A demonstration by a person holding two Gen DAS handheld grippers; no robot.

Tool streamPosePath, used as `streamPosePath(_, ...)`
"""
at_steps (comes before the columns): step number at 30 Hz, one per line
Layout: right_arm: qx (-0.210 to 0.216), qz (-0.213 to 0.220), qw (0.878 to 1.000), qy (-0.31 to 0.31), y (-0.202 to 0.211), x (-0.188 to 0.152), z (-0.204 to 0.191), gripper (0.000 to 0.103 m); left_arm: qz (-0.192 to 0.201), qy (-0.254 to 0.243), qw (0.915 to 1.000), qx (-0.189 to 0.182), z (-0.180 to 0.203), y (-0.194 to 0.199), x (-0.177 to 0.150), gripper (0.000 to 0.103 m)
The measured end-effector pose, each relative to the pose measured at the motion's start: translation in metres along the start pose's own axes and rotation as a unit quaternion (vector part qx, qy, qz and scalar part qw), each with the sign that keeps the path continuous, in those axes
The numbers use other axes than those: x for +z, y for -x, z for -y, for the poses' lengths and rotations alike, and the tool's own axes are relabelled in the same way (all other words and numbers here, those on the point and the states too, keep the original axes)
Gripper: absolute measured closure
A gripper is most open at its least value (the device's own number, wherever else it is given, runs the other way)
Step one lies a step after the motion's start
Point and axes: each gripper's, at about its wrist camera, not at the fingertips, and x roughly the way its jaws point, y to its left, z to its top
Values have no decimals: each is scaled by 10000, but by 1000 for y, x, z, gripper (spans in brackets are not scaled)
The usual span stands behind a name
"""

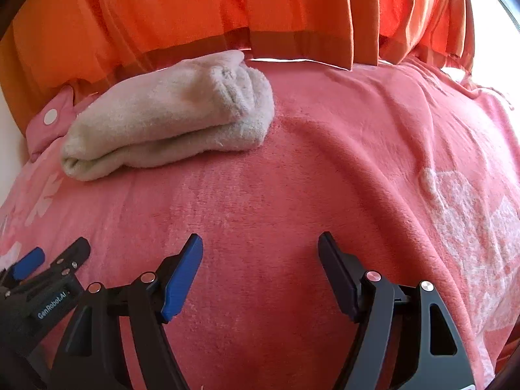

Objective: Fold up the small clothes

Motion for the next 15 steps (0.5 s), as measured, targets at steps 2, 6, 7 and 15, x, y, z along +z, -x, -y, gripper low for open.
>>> streamPosePath(2,-11,27,10000,31,1,0,-2,32,60,-21,10000,54,2,1,-1,14)
streamPosePath(6,-18,83,9998,173,3,-1,-5,32,129,-69,9998,136,4,3,-2,14)
streamPosePath(7,-21,108,9997,221,4,-1,-7,32,142,-76,9998,149,5,3,-3,14)
streamPosePath(15,-111,231,9979,602,8,-6,-25,32,250,-215,9991,256,10,6,-4,14)
